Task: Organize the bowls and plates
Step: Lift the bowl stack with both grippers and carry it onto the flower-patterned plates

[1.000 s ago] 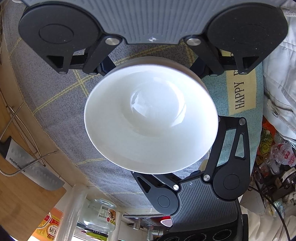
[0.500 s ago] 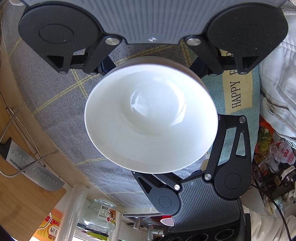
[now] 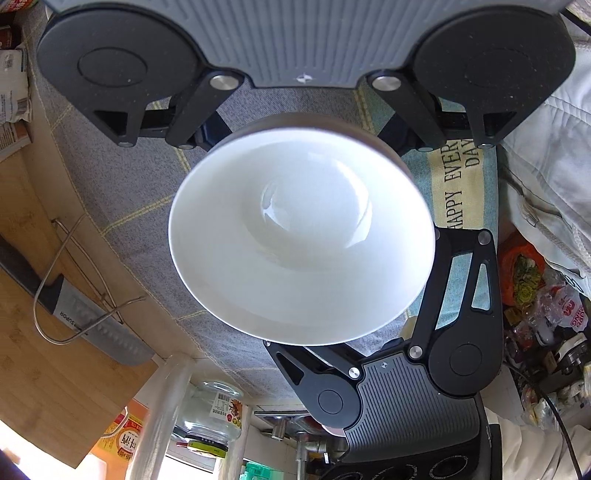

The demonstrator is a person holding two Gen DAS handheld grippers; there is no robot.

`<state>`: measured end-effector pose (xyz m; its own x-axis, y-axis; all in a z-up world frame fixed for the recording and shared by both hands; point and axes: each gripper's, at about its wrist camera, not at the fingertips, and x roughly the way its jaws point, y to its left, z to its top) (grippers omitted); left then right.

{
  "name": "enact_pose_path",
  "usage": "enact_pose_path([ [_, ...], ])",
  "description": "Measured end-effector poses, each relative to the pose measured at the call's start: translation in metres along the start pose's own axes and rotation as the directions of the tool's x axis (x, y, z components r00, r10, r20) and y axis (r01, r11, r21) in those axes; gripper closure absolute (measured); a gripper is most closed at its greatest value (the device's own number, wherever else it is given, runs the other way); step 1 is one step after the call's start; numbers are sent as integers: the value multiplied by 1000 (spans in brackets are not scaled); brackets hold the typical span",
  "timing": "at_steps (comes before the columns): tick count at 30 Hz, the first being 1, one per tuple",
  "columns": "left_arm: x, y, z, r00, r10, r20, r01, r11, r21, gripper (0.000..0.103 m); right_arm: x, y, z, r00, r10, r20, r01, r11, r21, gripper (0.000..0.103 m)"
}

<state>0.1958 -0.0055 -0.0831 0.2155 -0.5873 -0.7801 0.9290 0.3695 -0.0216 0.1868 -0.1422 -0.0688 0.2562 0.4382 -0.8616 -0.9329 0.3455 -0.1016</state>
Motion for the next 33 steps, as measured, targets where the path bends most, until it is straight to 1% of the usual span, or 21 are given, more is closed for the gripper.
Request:
enact_pose_path([
  [10,25,-18,52,1000,-10,23,9,999,41,21,-38,-18,-37,999,-47,-10,47,999,16,18],
  [16,47,-26,83,999,-33,35,30,996,79,21,-60,-32,-64,997,-80,-20,80,996,43,18],
  [25,81,-25,130,997,-66,51,58,987,148,21,-87,-59,-108,990,-138,-41,141,984,107,18],
  [33,111,-16,160,994,-94,56,82,978,194,21,-97,-77,-134,980,-185,-75,194,971,139,18],
])
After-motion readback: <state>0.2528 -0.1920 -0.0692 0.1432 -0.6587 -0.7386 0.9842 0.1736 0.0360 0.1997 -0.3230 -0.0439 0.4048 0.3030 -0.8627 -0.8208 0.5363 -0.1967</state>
